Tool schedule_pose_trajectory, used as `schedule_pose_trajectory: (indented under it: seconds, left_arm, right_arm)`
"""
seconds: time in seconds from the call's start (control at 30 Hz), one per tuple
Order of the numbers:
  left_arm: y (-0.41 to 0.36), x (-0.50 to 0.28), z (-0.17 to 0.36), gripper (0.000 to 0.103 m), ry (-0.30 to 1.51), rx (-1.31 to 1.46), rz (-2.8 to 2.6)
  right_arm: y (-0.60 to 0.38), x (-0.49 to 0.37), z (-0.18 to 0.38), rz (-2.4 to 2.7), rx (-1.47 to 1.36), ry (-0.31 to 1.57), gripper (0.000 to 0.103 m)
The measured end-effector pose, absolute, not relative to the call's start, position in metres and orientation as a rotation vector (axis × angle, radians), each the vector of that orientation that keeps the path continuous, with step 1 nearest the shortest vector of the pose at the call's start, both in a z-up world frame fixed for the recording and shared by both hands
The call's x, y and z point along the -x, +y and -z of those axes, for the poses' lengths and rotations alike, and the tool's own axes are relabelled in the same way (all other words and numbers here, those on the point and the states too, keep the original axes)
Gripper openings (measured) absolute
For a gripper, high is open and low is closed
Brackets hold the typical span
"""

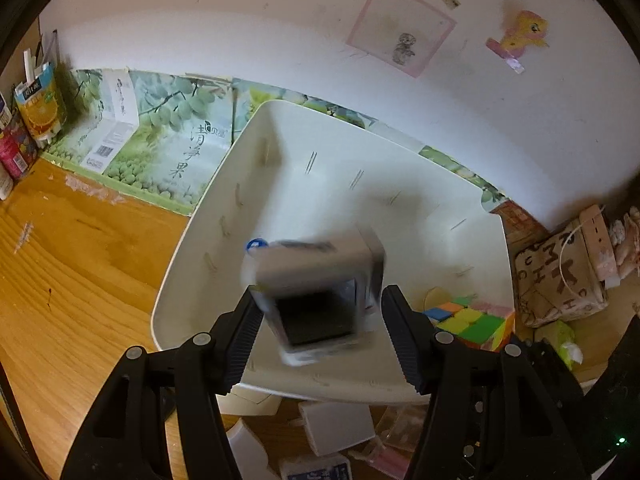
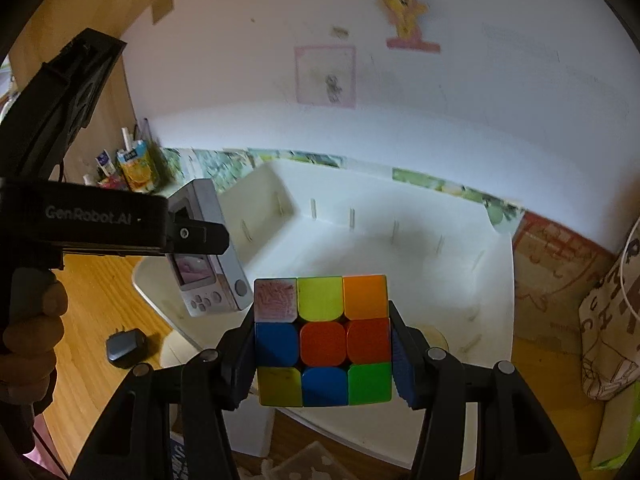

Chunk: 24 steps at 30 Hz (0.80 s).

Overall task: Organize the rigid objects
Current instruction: 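Carry the monitor and cube into the white bin and open both grippers, then withdraw both grippers from the bin back over the desk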

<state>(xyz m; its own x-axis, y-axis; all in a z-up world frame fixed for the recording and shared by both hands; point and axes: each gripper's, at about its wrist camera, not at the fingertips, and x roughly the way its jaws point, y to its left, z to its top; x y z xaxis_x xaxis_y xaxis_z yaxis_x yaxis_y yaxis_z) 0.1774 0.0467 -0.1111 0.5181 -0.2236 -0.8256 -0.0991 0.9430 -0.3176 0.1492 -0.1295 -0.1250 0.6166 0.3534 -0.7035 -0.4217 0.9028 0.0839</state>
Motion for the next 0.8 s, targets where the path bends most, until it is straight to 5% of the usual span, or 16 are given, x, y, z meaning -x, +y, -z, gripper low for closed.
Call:
schedule_pose_trajectory:
  seconds: [0.13,0.27,0.33,0.8]
  left_arm:
    - [0.043,-0.179,0.106,0.076,1.001,0.308,0.07]
    - [0.044,-0.178,0.103,0.076,0.994,0.305,0.065]
    - [0.047,-0.175,0.098,0.076,0.986,0.315,0.061]
    - [0.069,-0.11,0.034,0.079,0.826,0.295,0.012]
  right_arm:
    - [-0.132,-0.153,0.131,-0.441,0.095,0.818,0.056]
    - [-0.132,-0.154,0.133,-0.438,0.097,0.824,0.059]
    - [-0.133,-0.15,0.128,-0.439,0.083,0.798,0.071]
    - [-0.137,-0.102,0.073,-0.455,0.084,0.671,0.076]
